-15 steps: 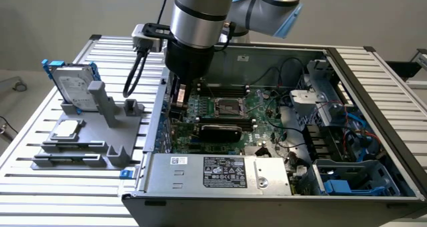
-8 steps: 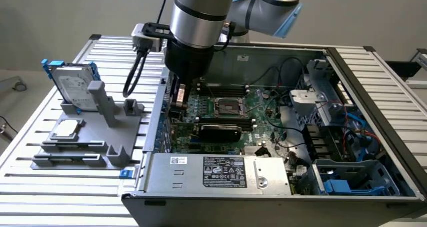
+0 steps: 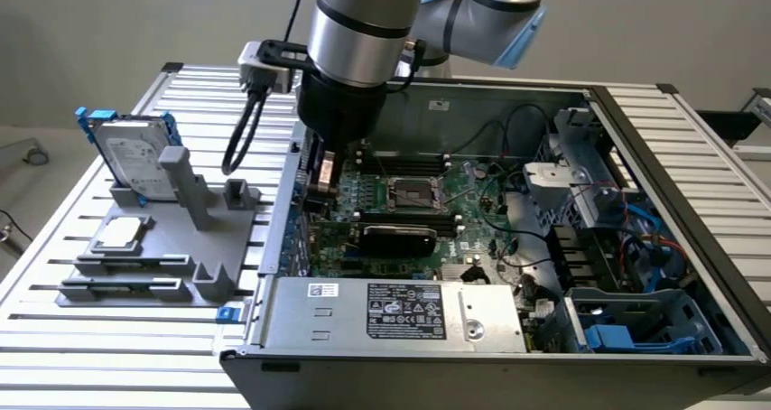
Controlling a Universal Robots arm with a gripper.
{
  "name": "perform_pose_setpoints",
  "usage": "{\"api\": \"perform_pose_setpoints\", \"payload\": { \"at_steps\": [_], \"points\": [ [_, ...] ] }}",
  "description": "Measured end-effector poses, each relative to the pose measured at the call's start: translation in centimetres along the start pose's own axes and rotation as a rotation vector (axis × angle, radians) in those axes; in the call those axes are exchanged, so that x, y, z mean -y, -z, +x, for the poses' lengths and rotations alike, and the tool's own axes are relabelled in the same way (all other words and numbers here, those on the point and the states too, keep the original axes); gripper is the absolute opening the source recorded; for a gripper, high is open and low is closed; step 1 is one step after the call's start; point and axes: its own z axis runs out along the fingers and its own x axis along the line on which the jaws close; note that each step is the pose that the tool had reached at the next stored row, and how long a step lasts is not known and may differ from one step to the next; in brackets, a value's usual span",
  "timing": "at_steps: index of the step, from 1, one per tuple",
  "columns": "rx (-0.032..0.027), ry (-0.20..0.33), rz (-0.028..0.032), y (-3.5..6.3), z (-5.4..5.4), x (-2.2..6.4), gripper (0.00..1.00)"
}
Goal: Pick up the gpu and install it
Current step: 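Press down on the gpu until it lock into place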
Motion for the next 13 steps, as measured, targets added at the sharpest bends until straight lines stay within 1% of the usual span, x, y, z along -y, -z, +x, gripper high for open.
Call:
{"api": "perform_pose_setpoints", "payload": {
  "at_steps": [3,13],
  "points": [
    [-0.0002,0.000,-0.0015,0.01,-0.04,0.00,0.11],
    [0.0026,0.001,-0.0012,0.03,-0.12,0.00,0.11]
  ]
}}
